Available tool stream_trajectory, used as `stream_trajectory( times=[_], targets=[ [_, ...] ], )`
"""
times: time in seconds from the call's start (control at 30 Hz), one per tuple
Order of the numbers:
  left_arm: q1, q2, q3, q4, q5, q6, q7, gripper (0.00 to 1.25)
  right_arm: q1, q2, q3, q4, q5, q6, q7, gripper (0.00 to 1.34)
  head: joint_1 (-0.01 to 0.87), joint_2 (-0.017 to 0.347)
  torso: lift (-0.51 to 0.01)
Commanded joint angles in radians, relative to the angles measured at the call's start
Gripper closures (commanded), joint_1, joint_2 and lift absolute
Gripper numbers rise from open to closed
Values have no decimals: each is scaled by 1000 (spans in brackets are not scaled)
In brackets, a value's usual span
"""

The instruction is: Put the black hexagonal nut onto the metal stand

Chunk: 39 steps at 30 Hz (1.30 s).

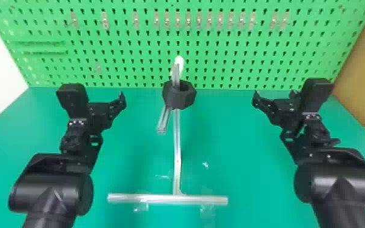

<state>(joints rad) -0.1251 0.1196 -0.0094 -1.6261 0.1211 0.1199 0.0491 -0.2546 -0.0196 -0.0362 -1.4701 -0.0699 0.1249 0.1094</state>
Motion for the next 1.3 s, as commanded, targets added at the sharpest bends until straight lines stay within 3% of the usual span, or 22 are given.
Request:
stream_trajectory(
  times=[0.0, 1.27],
  targets=[
    [-1, 0, -3, 8, 0, -8, 0, 147, 14, -2, 7, 1, 16, -30, -33, 68, 693, 81, -1],
    [4, 0, -14, 61, 52, -82, 0, 148, 35, -3, 7, 1, -24, -67, -70, 79, 693, 81, -1]
  ],
)
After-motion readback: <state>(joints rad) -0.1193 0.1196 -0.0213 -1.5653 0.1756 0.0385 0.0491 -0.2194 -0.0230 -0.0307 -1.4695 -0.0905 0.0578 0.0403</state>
